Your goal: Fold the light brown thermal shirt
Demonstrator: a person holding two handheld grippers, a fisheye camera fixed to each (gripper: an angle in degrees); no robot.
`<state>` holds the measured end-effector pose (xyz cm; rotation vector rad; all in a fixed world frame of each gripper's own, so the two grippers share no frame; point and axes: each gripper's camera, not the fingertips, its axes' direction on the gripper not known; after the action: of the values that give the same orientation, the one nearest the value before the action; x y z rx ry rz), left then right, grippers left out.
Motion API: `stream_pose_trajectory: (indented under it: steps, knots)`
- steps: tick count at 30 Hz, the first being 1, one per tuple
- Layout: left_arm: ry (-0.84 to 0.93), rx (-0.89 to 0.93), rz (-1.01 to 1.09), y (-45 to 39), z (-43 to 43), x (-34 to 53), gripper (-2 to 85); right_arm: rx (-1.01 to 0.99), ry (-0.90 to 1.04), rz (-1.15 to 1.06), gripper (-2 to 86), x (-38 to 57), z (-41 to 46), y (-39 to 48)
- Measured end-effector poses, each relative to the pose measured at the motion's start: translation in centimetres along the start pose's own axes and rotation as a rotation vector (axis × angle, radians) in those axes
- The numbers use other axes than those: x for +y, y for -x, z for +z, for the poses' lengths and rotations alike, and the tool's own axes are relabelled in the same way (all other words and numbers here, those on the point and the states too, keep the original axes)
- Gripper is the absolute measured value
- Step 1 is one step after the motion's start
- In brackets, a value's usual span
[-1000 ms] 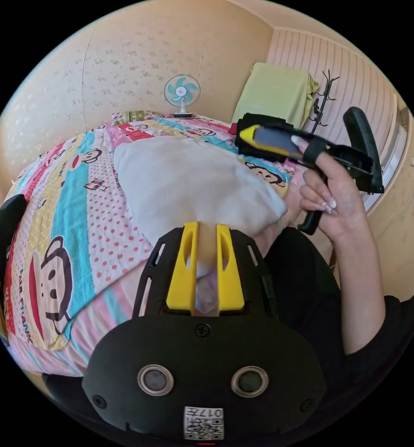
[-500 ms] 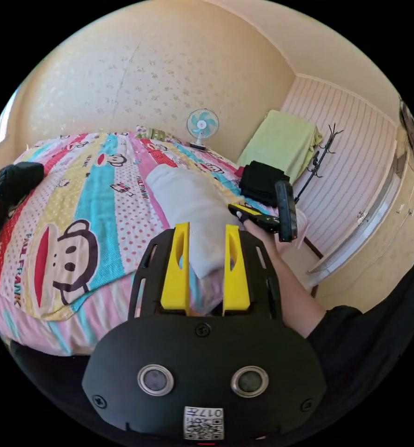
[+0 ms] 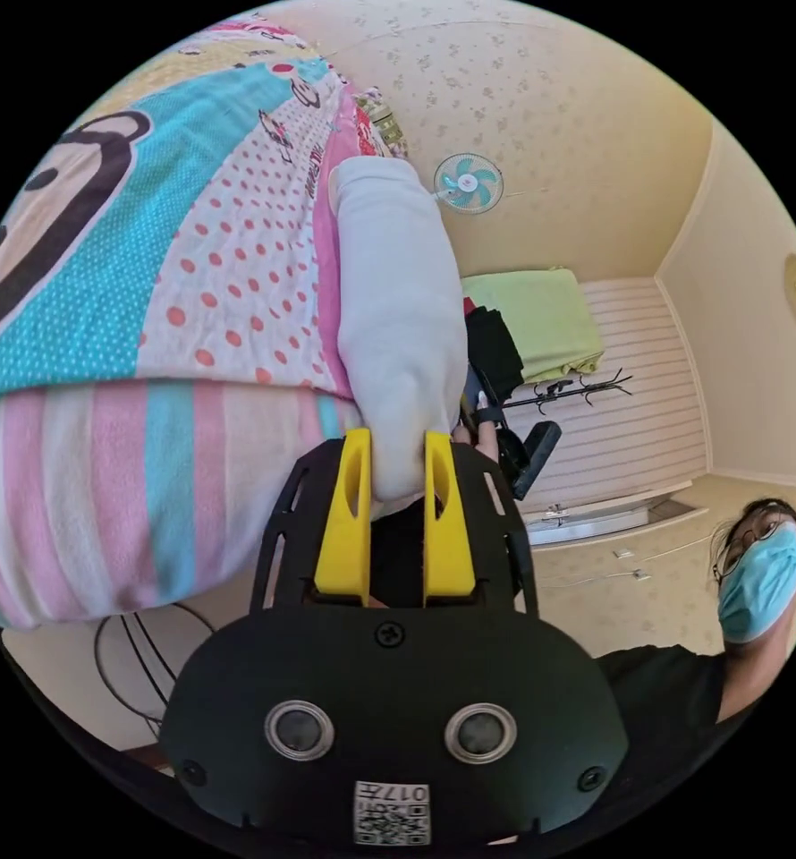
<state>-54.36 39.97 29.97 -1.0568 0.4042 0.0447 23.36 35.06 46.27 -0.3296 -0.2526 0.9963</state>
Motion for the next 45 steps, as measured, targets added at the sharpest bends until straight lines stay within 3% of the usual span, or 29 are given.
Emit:
stream_pose_trajectory:
  steps: [4,7,12,16,20,25,28,31,34,35,39,41,43,45]
  knots:
    - [-0.027,0.146,-0.049,0.1,-2.0,-1.3,7.2,-0.374,-0.083,0.147,13.2,-0.9,-6.2,-3.6]
    - [-0.024,0.193,-0.034,-0.8,-3.2,-2.6,7.1,-0.399,-0.170,0.440,13.9,2.6,-11.0,-6.4]
    - [-0.036,0.225,-0.014,-1.7,-4.5,-3.5,6.8,-0.416,-0.070,0.719,18.1,6.3,-13.0,-9.1]
    - [-0.030,0.249,-0.033,-1.2,-4.6,-2.7,6.8,-0.656,-0.154,0.788,21.2,4.7,-10.4,-11.8]
    - [-0.023,0.212,-0.042,-0.3,-5.2,-0.8,6.6,-0.686,-0.186,0.817,21.0,2.1,-8.2,-13.7]
    - [-0.015,0.233,-0.073,1.0,-7.3,0.7,6.4,-0.751,-0.177,0.901,14.6,0.4,-6.7,-17.5]
    - [0.026,0.343,-0.099,2.8,-10.0,0.1,5.0,-0.840,-0.221,0.943,11.4,1.6,-8.0,-18.9]
    - [-0.178,0.551,-0.031,4.4,-16.0,-0.1,0.2,-0.872,-0.230,0.885,9.9,1.8,-10.1,-19.4]
    - [-0.389,0.292,0.139,4.0,-23.8,-0.3,-0.8,-0.925,-0.255,0.771,9.5,1.4,-11.9,-18.7]
    - [-0.418,0.075,0.237,2.9,-26.0,-0.2,-0.9,-0.940,-0.260,0.750,9.4,1.2,-12.2,-18.5]
    - [-0.379,-0.728,0.402,2.2,-26.7,0.5,-1.0,-0.960,-0.214,0.573,9.4,-0.8,-12.4,-15.4]
    - [-0.314,-0.941,0.418,5.1,-24.5,0.8,-0.9,-0.977,-0.171,0.507,9.3,-2.0,-11.2,-13.2]
    - [-0.448,-0.851,0.473,6.9,-24.7,2.4,-0.7,-1.067,-0.118,0.429,8.7,-3.6,-8.0,-9.9]
    - [-0.453,-0.704,0.373,8.1,-26.3,2.0,-0.6,-1.153,-0.070,0.381,8.0,-5.3,-4.4,-6.9]
